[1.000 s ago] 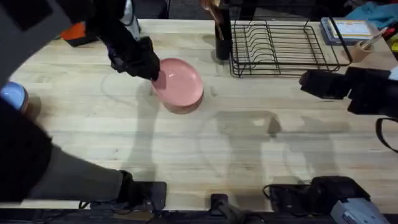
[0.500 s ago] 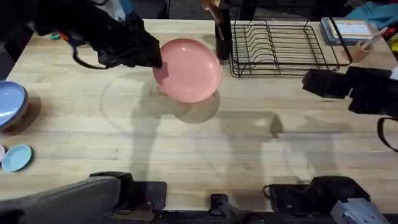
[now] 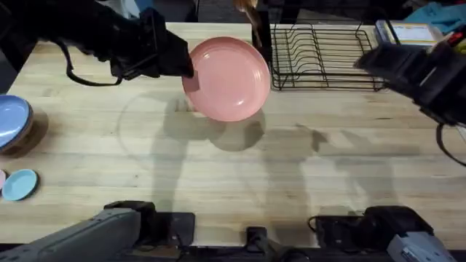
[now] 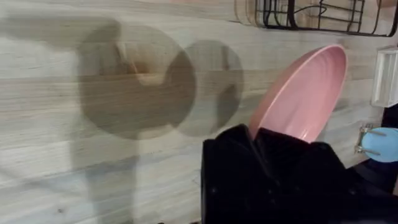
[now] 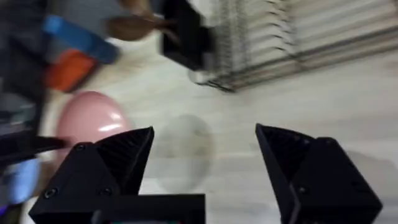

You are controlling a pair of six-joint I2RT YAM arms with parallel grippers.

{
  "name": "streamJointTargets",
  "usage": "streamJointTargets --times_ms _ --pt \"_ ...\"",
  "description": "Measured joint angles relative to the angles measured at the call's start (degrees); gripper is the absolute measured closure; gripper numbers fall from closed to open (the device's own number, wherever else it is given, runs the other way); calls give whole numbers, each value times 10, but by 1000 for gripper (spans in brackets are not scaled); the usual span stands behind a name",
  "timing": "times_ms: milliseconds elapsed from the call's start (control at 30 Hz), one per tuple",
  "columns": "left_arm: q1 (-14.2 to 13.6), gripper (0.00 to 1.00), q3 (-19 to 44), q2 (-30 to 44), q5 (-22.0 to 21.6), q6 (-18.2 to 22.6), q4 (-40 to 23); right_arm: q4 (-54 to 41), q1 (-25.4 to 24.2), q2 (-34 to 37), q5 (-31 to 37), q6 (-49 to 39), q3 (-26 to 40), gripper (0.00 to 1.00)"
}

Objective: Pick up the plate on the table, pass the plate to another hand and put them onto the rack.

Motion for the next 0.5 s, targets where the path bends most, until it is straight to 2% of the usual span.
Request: streamJointTargets --times_ms 100,133,433,500 --pt "0 958 0 0 1 0 0 36 11 0 -42 28 0 3" --pt "0 958 0 0 2 0 0 48 40 0 -71 59 0 3" --pt "0 958 0 0 2 0 0 59 130 1 -80 77 0 3" --pt "0 958 0 0 2 0 -2 59 165 15 -66 79 1 3"
